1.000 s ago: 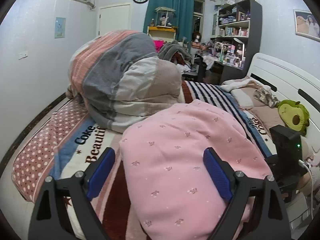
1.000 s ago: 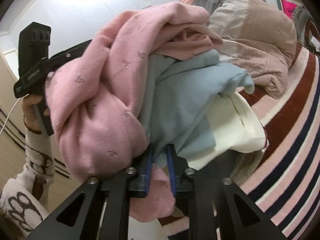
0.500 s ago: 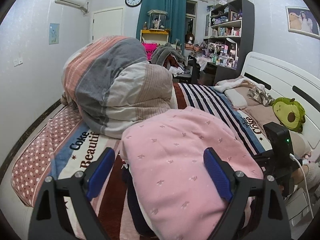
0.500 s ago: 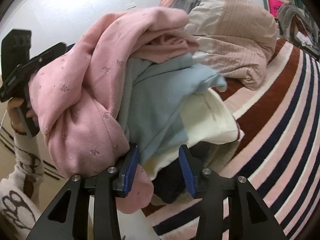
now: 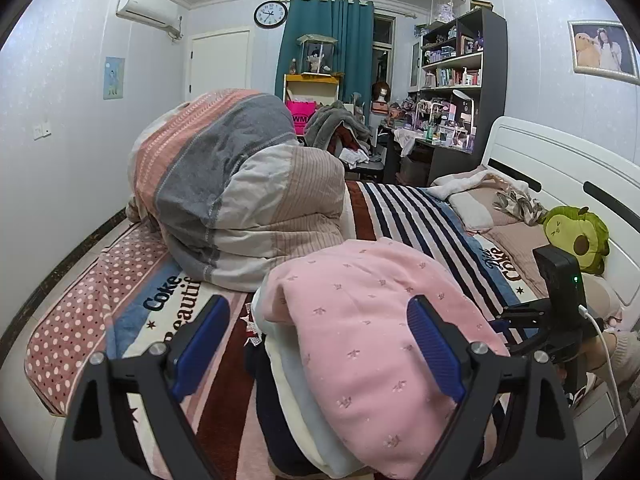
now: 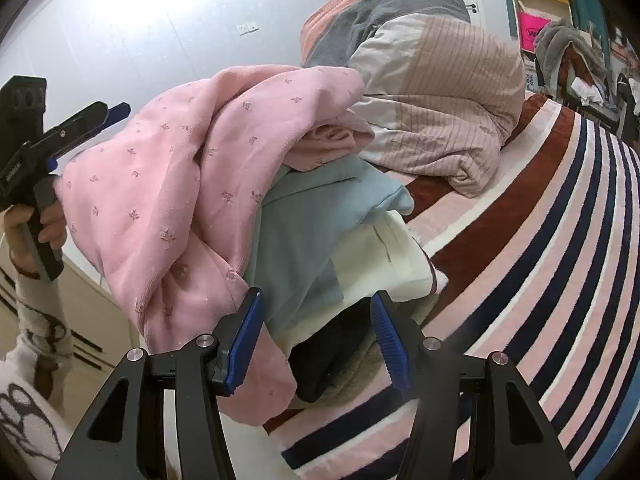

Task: Fold small clothes

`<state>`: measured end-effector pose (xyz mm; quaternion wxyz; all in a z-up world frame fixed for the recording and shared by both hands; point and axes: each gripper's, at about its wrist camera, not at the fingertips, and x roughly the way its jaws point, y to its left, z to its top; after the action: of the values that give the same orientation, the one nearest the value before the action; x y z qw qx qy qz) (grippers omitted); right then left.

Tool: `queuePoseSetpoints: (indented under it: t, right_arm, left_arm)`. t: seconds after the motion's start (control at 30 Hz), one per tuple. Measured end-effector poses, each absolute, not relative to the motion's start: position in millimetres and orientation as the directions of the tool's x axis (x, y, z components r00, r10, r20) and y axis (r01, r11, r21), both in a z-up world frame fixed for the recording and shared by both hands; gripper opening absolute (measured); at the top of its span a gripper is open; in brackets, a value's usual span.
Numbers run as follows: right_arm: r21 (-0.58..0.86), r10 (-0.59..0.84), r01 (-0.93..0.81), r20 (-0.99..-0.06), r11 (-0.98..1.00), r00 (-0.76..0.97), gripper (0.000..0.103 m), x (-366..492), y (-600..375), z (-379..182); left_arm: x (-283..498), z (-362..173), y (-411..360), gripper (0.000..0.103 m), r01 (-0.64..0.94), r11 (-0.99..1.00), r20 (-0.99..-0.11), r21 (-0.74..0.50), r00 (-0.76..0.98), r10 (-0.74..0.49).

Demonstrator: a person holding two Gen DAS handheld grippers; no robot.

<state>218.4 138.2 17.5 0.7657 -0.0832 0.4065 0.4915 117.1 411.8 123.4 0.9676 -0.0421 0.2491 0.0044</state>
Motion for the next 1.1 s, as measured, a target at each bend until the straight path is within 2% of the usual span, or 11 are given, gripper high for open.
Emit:
queuePoseSetpoints:
  t: [0.17, 0.37, 0.47, 0.63, 0.8, 0.83, 0.97, 1.1]
  right_arm:
    - [0.267, 0.689, -0.817, -0.695, 0.512, 0.205, 0.051, 218.7, 133.9, 22.3]
    - [0.236, 0.682, -0.805, -0.684, 0.543, 0.259, 0.052, 214.9, 119.1, 31.2]
    - [0.216, 0.686, -0.796, -0.659, 0.566, 0.309, 0.063, 205.5, 100.1, 40.5]
    - [0.170, 0.683, -0.773, -0.607, 0.611, 0.406, 0.067, 175.9, 60.8, 51.4]
    - [0.096, 0.648, -0.717, -0.522, 0.690, 0.554, 0.073, 129.7, 4.9, 57.2]
    - [0.075, 0.633, -0.701, -0.505, 0.710, 0.587, 0.079, 120.4, -5.5, 57.7]
    - [0.006, 0.556, -0.616, -0.438, 0.788, 0.706, 0.081, 80.2, -48.3, 55.5]
    - [-0.051, 0.450, -0.501, -0.369, 0.864, 0.813, 0.100, 47.9, -87.3, 49.7]
  left_arm:
    - [114.6, 126.6, 411.3, 0.088, -0.032, 0.996, -0.474, -0.080, 0.881, -0.010]
    - [95.7, 137.5, 392.1, 0.089, -0.016, 0.997, -0.400, -0.069, 0.916, -0.013]
    - [82.0, 143.7, 370.2, 0.091, -0.017, 0.999, -0.350, -0.046, 0.937, 0.000]
    - [53.8, 144.1, 312.9, 0.100, 0.002, 1.000, -0.246, -0.014, 0.969, -0.005]
    - [31.5, 120.9, 233.4, 0.101, 0.039, 0.999, -0.170, -0.009, 0.985, -0.040]
    - [28.5, 116.7, 221.4, 0.102, 0.038, 0.999, -0.160, -0.008, 0.986, -0.039]
    - [22.4, 94.0, 169.4, 0.102, 0.015, 1.000, -0.140, -0.019, 0.990, -0.018]
    - [17.8, 72.7, 126.9, 0.102, -0.016, 1.000, -0.149, -0.025, 0.989, 0.013]
